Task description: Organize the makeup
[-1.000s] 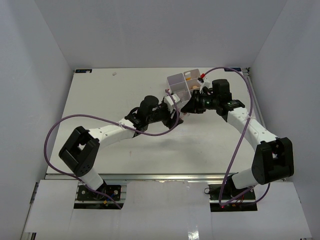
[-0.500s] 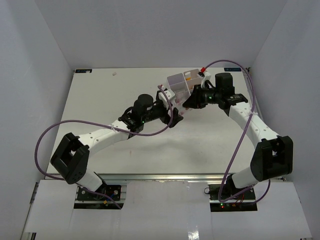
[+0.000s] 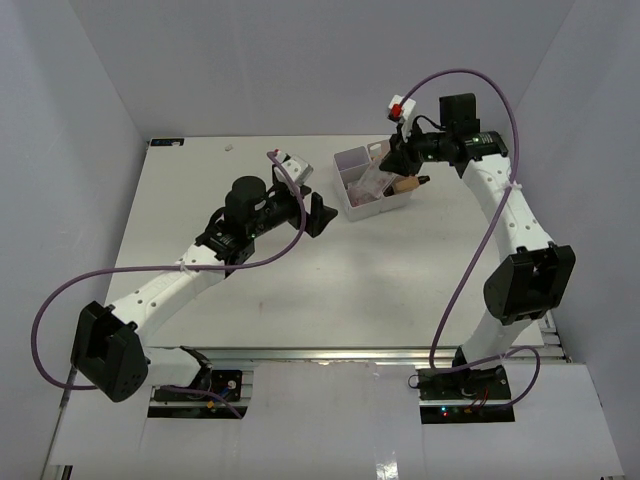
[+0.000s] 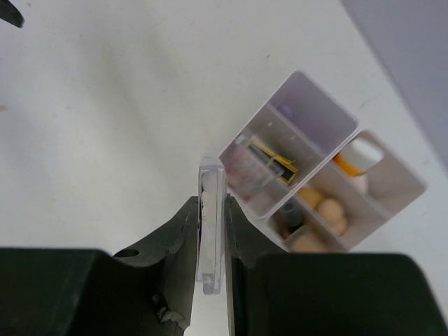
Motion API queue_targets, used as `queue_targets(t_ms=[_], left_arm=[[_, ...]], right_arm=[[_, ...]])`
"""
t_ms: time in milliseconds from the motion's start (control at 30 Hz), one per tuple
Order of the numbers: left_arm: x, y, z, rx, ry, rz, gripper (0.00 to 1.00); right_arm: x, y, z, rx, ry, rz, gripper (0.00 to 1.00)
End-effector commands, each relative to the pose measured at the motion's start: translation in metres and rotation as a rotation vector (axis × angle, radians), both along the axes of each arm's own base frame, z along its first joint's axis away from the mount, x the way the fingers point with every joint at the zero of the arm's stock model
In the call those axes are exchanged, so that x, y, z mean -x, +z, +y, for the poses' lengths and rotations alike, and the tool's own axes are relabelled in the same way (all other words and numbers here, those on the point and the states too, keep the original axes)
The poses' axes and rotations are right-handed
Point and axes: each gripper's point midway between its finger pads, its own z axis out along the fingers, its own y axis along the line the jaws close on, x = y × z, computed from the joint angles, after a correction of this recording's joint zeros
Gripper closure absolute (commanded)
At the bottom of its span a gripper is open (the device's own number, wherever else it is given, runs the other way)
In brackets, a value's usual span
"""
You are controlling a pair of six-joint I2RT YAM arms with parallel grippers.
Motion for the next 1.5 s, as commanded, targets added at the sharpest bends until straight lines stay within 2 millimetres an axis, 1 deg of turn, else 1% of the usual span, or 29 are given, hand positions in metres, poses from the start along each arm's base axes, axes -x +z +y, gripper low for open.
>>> queue_targets(t_ms=[0,33,133,200,333,433,500,600,733,800,933,1067,1100,1167,1200,1267,1367,1400,1467], left_arm=[[0.001,-0.002,0.028,0.010,0.067,0.020,0.02],[0.000,-0.001,0.031,0.016,0.074,0.015,0.02],[0.000,-0.004,0.032,0.019,0.075,0.026,0.02],[0.000,-0.006,0.032,0.017,0.075,0.028,0.02],[0.000,-0.005,0.033,0.018,0.076,0.029,0.02],[0.000,-0.005,0.032,0.023,0.071,0.032,0.02],[0.000,-0.006,0.033,0.022,0.072,0.034,0.02],[0.000,-0.007,0.032,0.022,0.071,0.035,0.02],[-0.001,-0.010,0.033,0.021,0.071,0.043,0.02],[-0.002,-0.011,0.032,0.019,0.068,0.047,0.02],[-0.002,-0.012,0.033,0.019,0.070,0.049,0.02],[-0.003,-0.015,0.031,0.020,0.064,0.059,0.02],[-0.003,-0.016,0.031,0.021,0.062,0.062,0.02],[-0.003,-0.017,0.030,0.024,0.057,0.069,0.02],[-0.003,-0.018,0.030,0.024,0.057,0.071,0.02],[-0.003,-0.020,0.029,0.024,0.055,0.078,0.02],[-0.003,-0.021,0.029,0.024,0.053,0.079,0.02],[-0.003,-0.021,0.029,0.023,0.052,0.080,0.02],[-0.002,-0.020,0.029,0.025,0.050,0.079,0.02]], right_arm=[[-0.004,-0.029,0.003,0.252,0.220,-0.151,0.92],[-0.008,-0.033,0.003,0.295,0.243,-0.187,0.92],[-0.007,-0.047,0.006,0.345,0.306,-0.202,0.92],[-0.007,-0.048,0.005,0.369,0.354,-0.234,0.92],[-0.002,-0.058,0.004,0.402,0.434,-0.272,0.92],[-0.012,-0.061,0.006,0.419,0.441,-0.327,0.92],[-0.020,-0.061,0.009,0.423,0.450,-0.345,0.92],[-0.026,-0.066,0.015,0.428,0.478,-0.352,0.92],[-0.031,-0.078,0.024,0.451,0.520,-0.359,0.92],[-0.030,-0.086,0.028,0.473,0.549,-0.364,0.92],[-0.027,-0.095,0.033,0.487,0.599,-0.371,0.92],[-0.030,-0.100,0.037,0.493,0.614,-0.387,0.87],[-0.032,-0.101,0.038,0.492,0.612,-0.396,0.83],[-0.034,-0.105,0.039,0.488,0.604,-0.394,0.68],[-0.036,-0.106,0.039,0.489,0.598,-0.393,0.64],[-0.044,-0.112,0.040,0.490,0.564,-0.385,0.44],[-0.050,-0.115,0.039,0.490,0.518,-0.371,0.29],[-0.051,-0.111,0.039,0.481,0.494,-0.362,0.26],[-0.049,-0.093,0.040,0.438,0.425,-0.333,0.24]])
